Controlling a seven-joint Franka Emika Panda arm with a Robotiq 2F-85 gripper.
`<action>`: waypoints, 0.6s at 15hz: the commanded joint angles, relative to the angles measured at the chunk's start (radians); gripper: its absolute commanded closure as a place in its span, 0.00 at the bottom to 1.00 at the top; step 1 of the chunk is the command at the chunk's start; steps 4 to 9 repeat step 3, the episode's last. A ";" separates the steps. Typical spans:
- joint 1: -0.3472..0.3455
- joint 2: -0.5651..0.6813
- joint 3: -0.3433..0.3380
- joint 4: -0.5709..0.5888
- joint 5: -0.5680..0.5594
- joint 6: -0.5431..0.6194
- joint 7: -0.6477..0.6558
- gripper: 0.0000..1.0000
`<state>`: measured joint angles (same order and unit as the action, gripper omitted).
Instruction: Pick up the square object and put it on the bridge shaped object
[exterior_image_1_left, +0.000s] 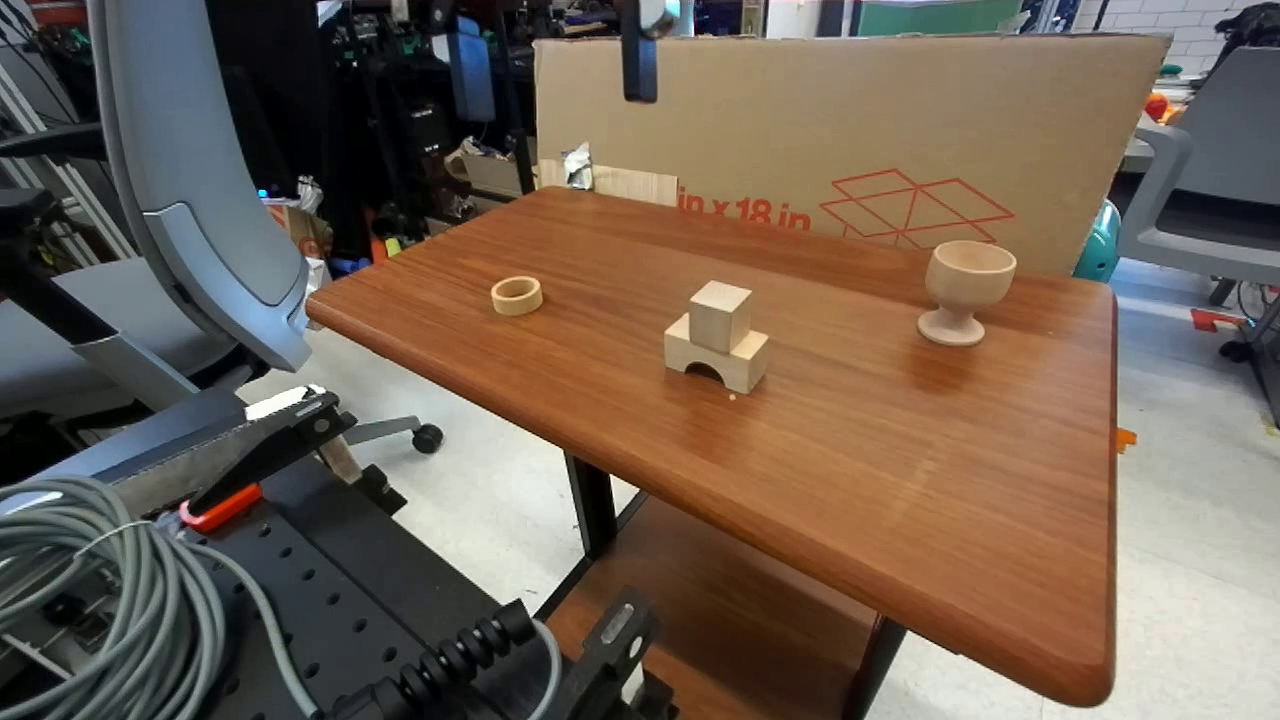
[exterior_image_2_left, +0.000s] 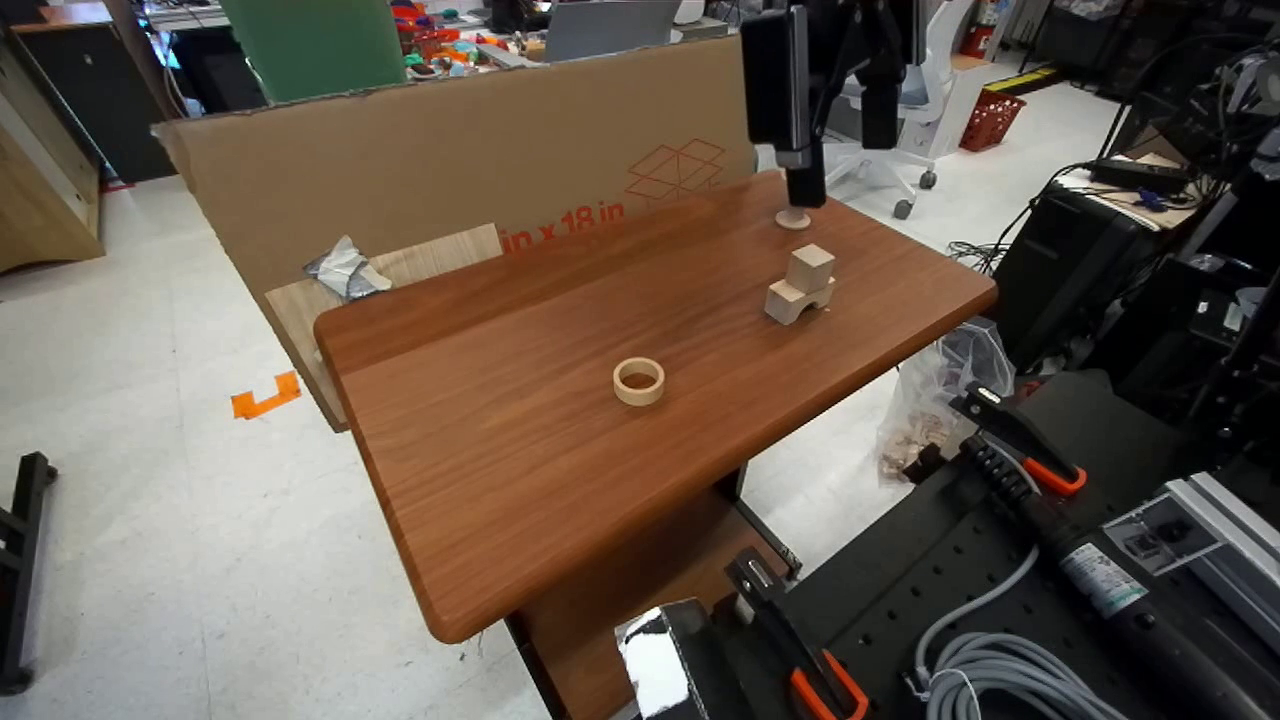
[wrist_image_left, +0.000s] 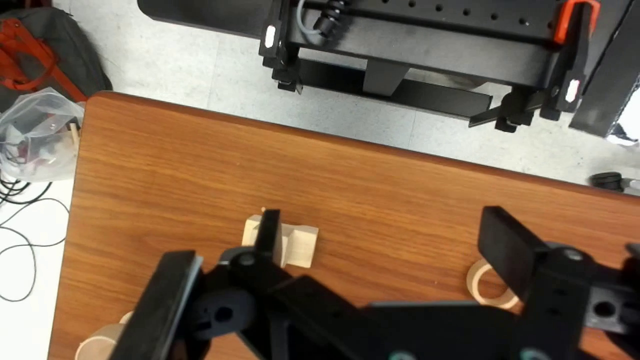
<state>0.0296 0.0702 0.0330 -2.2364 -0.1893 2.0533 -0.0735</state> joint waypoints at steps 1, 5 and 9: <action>0.003 -0.015 0.001 -0.012 0.000 -0.006 0.000 0.00; 0.003 -0.033 0.002 -0.026 0.000 -0.013 -0.001 0.00; 0.003 -0.033 0.002 -0.026 0.000 -0.013 -0.001 0.00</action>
